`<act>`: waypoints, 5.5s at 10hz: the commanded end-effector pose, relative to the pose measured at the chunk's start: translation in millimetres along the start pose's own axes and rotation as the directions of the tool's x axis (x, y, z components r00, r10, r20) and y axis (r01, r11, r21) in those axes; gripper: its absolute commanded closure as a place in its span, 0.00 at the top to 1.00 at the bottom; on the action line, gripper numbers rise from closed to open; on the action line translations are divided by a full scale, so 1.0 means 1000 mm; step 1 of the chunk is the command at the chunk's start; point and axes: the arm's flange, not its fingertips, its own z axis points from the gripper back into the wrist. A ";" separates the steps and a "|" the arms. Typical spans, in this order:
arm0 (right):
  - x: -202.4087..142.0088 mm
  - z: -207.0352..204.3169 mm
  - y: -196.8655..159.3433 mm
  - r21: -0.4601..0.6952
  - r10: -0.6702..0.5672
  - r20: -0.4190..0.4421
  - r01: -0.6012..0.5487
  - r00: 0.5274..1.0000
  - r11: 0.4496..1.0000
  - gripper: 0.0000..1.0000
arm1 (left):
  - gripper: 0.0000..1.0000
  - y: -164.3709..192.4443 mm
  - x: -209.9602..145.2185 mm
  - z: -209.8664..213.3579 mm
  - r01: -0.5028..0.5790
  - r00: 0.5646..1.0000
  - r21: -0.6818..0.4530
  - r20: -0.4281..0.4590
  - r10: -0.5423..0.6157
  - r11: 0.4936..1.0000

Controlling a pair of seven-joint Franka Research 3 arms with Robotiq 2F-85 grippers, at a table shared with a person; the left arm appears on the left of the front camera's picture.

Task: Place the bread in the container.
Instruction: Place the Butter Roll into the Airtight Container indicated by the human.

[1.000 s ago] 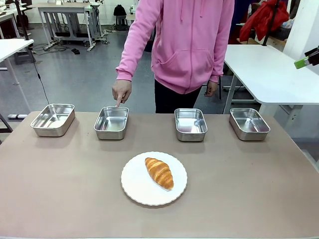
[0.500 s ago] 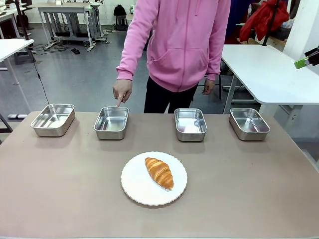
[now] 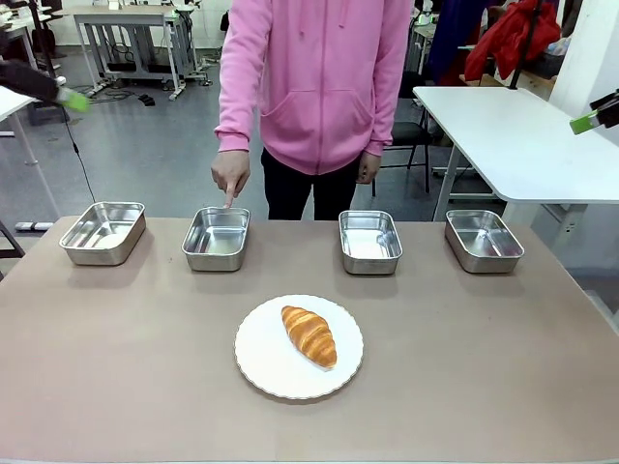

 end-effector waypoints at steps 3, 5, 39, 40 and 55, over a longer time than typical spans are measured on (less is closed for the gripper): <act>-0.001 0.000 -0.002 0.009 0.002 0.020 -0.002 1.000 1.000 1.00 | 1.00 -0.119 0.018 -0.112 -0.223 0.942 0.073 -0.242 0.234 0.972; -0.001 0.000 -0.002 0.009 0.002 0.020 -0.002 1.000 1.000 1.00 | 1.00 -0.168 0.018 -0.163 -0.339 0.906 0.129 -0.222 0.361 0.932; -0.001 0.000 -0.002 0.009 0.002 0.020 -0.002 1.000 1.000 1.00 | 1.00 -0.294 -0.102 -0.362 -0.682 0.296 0.611 -0.272 0.916 0.402; -0.001 0.000 -0.002 0.009 0.002 0.020 -0.002 1.000 1.000 1.00 | 1.00 -0.294 -0.103 -0.366 -0.679 0.301 0.615 -0.265 0.916 0.401; -0.001 0.000 -0.002 0.009 0.002 0.020 -0.002 1.000 1.000 1.00 | 0.41 -0.279 -0.087 -0.356 -0.666 0.400 0.564 -0.283 0.872 0.488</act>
